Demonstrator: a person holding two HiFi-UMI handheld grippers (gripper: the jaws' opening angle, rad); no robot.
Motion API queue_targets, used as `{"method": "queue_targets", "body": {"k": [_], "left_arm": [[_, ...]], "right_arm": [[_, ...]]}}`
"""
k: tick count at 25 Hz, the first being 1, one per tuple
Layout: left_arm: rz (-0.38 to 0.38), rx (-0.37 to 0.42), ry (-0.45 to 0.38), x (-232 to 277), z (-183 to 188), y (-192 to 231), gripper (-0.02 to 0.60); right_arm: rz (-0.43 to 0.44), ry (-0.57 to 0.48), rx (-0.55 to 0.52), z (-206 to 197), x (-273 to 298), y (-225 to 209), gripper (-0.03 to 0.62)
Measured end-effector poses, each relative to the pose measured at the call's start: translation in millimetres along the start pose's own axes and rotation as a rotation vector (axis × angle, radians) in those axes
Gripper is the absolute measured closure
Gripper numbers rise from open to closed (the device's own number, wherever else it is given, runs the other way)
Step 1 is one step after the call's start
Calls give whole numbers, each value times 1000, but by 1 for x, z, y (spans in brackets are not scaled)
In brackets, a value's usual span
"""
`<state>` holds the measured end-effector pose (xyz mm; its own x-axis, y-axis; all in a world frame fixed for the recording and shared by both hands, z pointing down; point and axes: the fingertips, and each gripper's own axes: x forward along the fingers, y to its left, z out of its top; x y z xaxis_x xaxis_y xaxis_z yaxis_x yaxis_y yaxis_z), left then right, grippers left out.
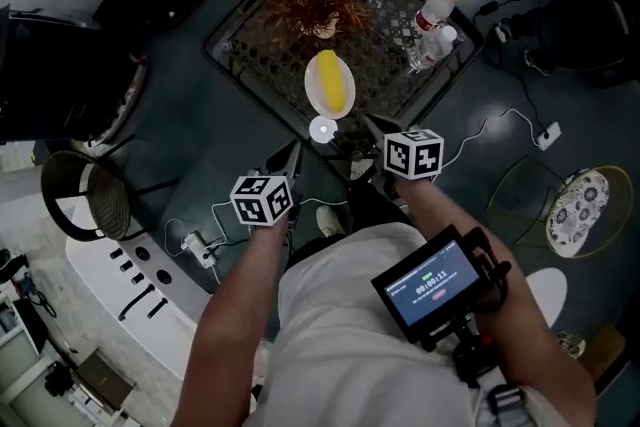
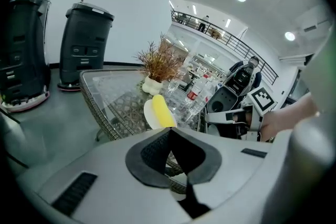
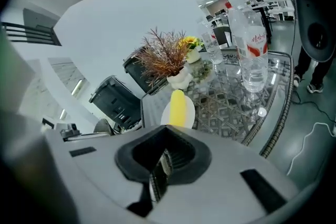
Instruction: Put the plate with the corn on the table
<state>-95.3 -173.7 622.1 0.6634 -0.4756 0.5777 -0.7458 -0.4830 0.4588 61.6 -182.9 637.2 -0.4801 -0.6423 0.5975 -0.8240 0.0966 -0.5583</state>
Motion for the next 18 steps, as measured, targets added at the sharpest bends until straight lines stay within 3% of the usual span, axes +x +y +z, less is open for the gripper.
{"method": "queue_targets", "body": {"k": [14,18], "left_arm": [[-29,68,-63,-56,10,-29,575],[-34,158,-40,-65,13,-45,575]], "right_arm": [[25,-84,-65,-1,-45,59,588],[34,-115,-91,6,-56,72,588]]}}
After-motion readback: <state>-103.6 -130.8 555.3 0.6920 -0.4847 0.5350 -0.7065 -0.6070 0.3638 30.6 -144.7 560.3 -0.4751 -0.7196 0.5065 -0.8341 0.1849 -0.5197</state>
